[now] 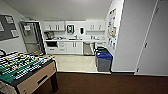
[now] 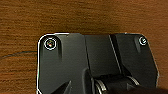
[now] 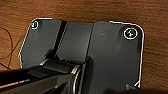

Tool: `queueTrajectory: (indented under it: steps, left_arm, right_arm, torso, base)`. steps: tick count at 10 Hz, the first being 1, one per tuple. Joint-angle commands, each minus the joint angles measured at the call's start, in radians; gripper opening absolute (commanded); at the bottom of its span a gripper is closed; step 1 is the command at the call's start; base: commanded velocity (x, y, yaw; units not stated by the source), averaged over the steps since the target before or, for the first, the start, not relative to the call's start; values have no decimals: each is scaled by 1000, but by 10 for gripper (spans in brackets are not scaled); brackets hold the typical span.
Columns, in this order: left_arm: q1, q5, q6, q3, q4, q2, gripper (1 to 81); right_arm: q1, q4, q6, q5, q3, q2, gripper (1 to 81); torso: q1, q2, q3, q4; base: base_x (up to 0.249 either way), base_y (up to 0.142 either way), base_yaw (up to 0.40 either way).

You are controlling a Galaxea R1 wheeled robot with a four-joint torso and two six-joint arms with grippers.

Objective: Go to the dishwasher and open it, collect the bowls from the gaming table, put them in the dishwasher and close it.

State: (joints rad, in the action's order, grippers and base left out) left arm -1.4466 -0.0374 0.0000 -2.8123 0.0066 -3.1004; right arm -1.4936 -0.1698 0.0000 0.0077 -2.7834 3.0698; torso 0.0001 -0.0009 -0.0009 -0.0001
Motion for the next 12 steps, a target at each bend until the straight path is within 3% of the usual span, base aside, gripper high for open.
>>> queueTrajectory:
  steps: [1,12]
  left_arm:
    - [59,48,5,1,-11,-3,811]
    - [59,45,5,1,-13,-5,811]
  right_arm:
    - [51,-16,-3,-44,6,6,811]
    - [48,-17,-3,-44,7,8,811]
  torso:
    - [0,0,0,0]
    - [0,0,0,0]
  base:
    - [0,0,0]
    - [55,0,0]
